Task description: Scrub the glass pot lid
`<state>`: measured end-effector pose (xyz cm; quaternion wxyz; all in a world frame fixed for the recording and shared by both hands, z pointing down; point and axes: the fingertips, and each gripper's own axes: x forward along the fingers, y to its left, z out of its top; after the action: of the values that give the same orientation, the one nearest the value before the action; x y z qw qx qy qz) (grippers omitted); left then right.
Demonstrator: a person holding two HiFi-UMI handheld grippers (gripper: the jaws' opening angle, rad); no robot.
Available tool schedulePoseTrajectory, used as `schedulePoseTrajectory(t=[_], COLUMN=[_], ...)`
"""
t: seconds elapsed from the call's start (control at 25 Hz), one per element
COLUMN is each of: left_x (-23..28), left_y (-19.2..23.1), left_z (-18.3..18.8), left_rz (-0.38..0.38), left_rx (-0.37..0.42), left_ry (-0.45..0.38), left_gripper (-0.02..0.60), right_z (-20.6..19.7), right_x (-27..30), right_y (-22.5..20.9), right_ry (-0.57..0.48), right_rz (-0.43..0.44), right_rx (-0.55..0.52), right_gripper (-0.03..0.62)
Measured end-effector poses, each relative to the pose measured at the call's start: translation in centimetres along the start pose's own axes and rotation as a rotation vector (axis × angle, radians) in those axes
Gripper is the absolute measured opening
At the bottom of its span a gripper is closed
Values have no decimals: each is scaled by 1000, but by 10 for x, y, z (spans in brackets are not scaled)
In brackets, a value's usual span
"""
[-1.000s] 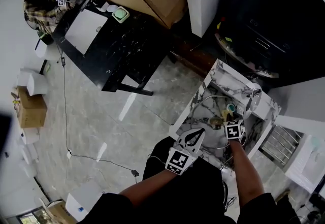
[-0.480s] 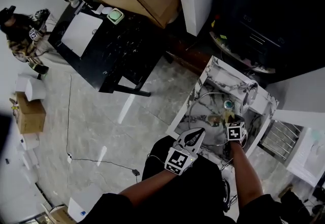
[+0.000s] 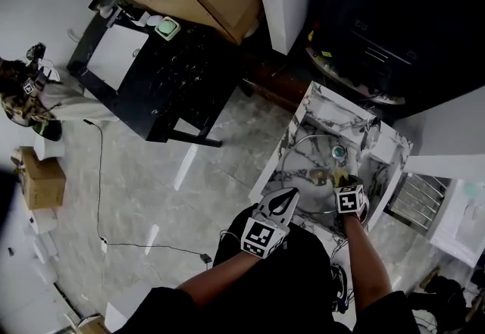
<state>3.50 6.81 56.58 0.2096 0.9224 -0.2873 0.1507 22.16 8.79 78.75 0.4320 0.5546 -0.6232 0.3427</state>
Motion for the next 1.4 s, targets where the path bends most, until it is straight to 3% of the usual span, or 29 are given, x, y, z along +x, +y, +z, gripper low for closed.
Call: schedulePoseTrajectory(t=[0.32, 0.56, 0.88, 1.4], left_x=[-16, -22, -35, -49], left_y=[1, 10, 30, 65], left_z=[-4, -1, 2, 1], left_rz=[-25, -36, -48, -75], left_rx=[6, 9, -4, -7], left_ry=[6, -12, -21, 8], left_gripper=[17, 16, 17, 17], right_z=[-20, -24, -24, 16], right_x=[-12, -12, -16, -3], right_y=[25, 49, 107, 167], right_ry=[49, 77, 185, 176], right_rz=[24, 77, 269, 347], right_rx=[6, -68, -124, -136], right_gripper=[60, 60, 60, 60])
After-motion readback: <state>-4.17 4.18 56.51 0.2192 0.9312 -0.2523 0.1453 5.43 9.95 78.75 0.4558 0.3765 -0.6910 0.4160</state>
